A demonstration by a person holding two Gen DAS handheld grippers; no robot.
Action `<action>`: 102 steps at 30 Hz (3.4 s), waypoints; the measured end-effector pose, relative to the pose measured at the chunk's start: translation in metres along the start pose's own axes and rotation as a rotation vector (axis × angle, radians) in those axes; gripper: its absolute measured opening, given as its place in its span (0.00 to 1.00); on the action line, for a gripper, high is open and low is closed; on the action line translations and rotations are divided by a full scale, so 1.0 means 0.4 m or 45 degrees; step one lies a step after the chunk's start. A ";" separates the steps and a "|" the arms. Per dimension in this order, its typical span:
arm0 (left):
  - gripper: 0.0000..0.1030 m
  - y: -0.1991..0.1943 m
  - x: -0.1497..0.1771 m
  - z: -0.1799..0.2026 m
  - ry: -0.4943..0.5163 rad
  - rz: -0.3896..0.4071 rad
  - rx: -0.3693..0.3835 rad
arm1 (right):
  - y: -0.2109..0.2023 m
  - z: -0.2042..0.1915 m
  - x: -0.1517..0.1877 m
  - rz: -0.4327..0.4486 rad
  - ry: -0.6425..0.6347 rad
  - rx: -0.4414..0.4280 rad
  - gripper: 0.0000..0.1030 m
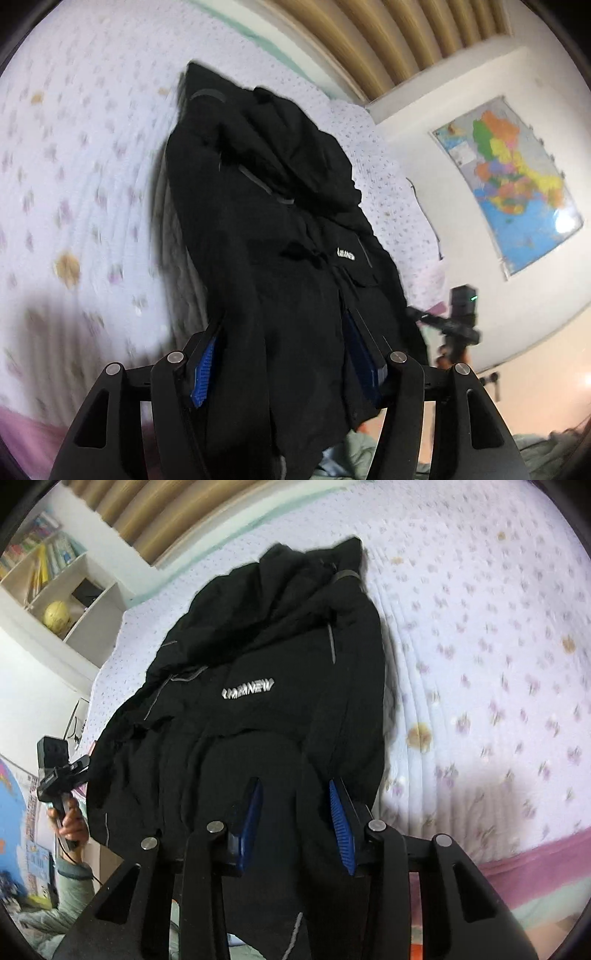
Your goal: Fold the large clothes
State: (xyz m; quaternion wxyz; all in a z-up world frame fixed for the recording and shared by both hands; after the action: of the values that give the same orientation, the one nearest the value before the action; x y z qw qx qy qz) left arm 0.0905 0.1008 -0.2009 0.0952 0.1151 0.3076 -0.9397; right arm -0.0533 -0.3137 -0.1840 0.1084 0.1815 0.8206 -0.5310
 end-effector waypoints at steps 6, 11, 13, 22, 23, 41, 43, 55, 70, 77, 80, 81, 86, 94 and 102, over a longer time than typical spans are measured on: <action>0.59 0.011 0.142 -0.061 -0.070 -0.073 -0.057 | -0.012 0.023 0.131 -0.060 0.042 0.069 0.42; 0.60 0.017 0.259 -0.061 -0.006 -0.093 -0.152 | -0.035 0.007 0.218 -0.127 -0.012 0.148 0.44; 0.59 0.027 0.271 -0.061 0.021 -0.078 -0.219 | -0.037 0.000 0.238 -0.142 -0.034 0.132 0.45; 0.09 -0.042 0.185 0.040 0.034 0.129 -0.073 | -0.134 -0.020 0.192 0.086 -0.032 0.050 0.14; 0.09 -0.066 0.156 0.067 0.039 0.164 -0.043 | -0.172 -0.020 0.163 0.138 -0.014 0.023 0.14; 0.14 0.012 -0.542 0.229 0.103 0.497 -0.115 | -0.177 0.016 -0.576 0.527 0.035 0.035 0.15; 0.15 0.071 -0.616 0.197 0.094 0.519 -0.193 | -0.115 0.050 -0.639 0.515 0.058 0.077 0.15; 0.18 0.412 -0.751 -0.089 -0.038 0.331 -0.438 | 0.343 0.249 -0.679 0.234 0.161 0.252 0.15; 0.66 0.160 -0.636 0.112 0.207 0.240 -0.036 | 0.038 0.186 -0.649 0.494 0.014 0.043 0.87; 0.80 0.130 -0.701 0.109 0.246 0.417 -0.225 | 0.142 0.153 -0.717 0.376 -0.141 0.180 0.87; 0.80 0.193 -0.755 0.049 0.176 0.362 -0.337 | 0.186 0.166 -0.758 0.340 -0.203 0.240 0.87; 0.80 0.214 -0.778 0.024 0.145 0.348 -0.358 | 0.200 0.174 -0.769 0.331 -0.212 0.243 0.87; 0.80 0.287 -0.849 -0.044 -0.010 0.243 -0.241 | 0.293 0.209 -0.821 0.252 -0.199 0.166 0.87; 0.04 0.266 -0.857 -0.048 0.037 0.335 -0.326 | 0.285 0.151 -0.803 0.310 -0.354 0.269 0.20; 0.03 0.145 -0.949 0.082 0.073 0.567 -0.272 | 0.109 0.083 -0.962 0.514 -0.365 0.571 0.16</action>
State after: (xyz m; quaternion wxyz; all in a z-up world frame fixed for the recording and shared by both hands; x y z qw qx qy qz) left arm 0.4626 0.0762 -0.1031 0.3028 0.1960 0.3748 -0.8540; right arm 0.3146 -0.3981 -0.0915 0.2833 0.2833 0.6072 -0.6862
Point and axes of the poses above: each gripper's, at about its wrist camera, not at the fingertips, and y roughly the way its jaws point, z to its right, x to its underside, the point moved 8 cm from there along y, roughly the way its jaws point, and after that the axes turned 9 degrees about -y, right-handed, at the moved point
